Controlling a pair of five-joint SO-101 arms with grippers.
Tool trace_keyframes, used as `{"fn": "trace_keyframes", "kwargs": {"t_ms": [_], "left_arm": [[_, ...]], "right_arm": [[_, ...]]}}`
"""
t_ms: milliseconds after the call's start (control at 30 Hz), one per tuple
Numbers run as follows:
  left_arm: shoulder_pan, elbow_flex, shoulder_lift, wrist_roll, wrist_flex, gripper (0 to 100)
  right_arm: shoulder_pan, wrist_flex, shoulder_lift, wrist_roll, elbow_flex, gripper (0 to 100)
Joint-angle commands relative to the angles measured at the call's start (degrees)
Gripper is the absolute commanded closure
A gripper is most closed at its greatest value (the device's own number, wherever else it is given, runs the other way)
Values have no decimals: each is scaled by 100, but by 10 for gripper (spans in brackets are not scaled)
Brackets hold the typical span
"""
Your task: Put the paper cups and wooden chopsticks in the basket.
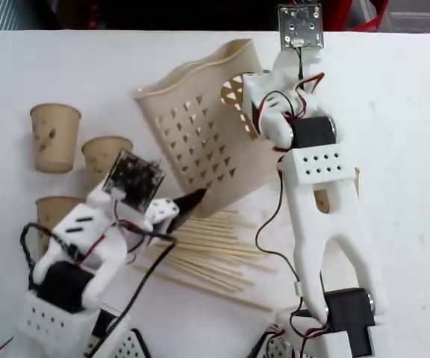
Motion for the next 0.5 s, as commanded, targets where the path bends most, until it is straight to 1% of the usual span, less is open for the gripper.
{"fn": "trace_keyframes", "kwargs": {"t_ms": [0, 133, 233, 367, 467], "left_arm": [[-163, 0, 743, 53, -1011, 694], [-743, 105, 1886, 53, -2004, 694], [-1051, -18, 2712, 44, -2514, 694], [-1174, -290, 3503, 44, -2787, 694], [-1279, -413, 3776, 70, -2919, 694]], "right_arm": [[-22, -13, -321, -70, -185, 983], [-40, 92, -330, -53, -167, 983], [-57, 215, -356, -35, -149, 983], [-145, 453, -321, -18, -88, 983], [-145, 409, -444, -18, 343, 983]]}}
